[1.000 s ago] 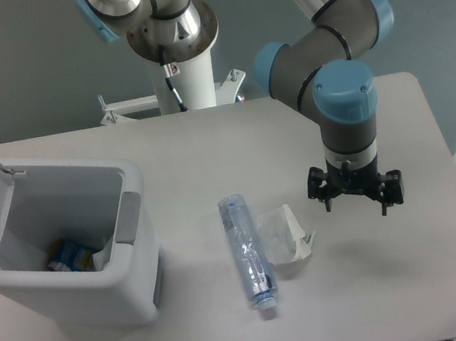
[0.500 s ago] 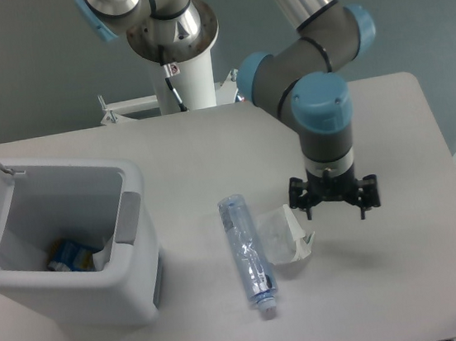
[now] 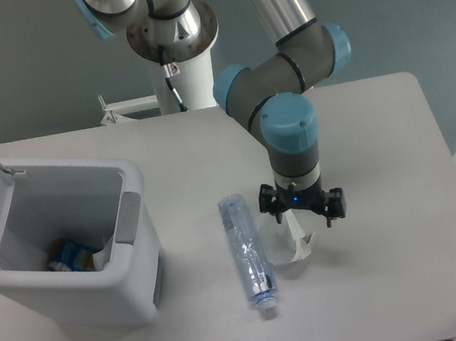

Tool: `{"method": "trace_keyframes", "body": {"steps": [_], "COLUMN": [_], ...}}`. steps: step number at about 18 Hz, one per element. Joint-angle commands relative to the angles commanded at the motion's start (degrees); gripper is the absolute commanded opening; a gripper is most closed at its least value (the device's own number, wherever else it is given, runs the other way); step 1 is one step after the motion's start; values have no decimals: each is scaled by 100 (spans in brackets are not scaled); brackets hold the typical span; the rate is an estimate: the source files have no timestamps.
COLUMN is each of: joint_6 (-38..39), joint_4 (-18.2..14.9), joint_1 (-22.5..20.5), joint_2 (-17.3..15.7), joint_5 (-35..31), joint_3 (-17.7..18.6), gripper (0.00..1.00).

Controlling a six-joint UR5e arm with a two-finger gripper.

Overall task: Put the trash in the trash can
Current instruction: 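Move the gripper over the crumpled white paper cup and lower it, then close the gripper on the paper cup and lift it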

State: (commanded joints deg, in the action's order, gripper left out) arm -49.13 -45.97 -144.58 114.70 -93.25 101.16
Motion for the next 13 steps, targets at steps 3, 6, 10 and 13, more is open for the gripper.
{"method": "trace_keyframes", "body": {"steps": [3,6,10,13], "joint_6": [35,35,35,61], "joint_4": [-9,-17,-62,-79], "joint_1": [9,18,-52,-157], "joint_2": [18,0,-53,-70], "joint_5": [17,70,175,596], "joint_3": [0,-44,-123,-219], "gripper": [8,0,0,0]}}
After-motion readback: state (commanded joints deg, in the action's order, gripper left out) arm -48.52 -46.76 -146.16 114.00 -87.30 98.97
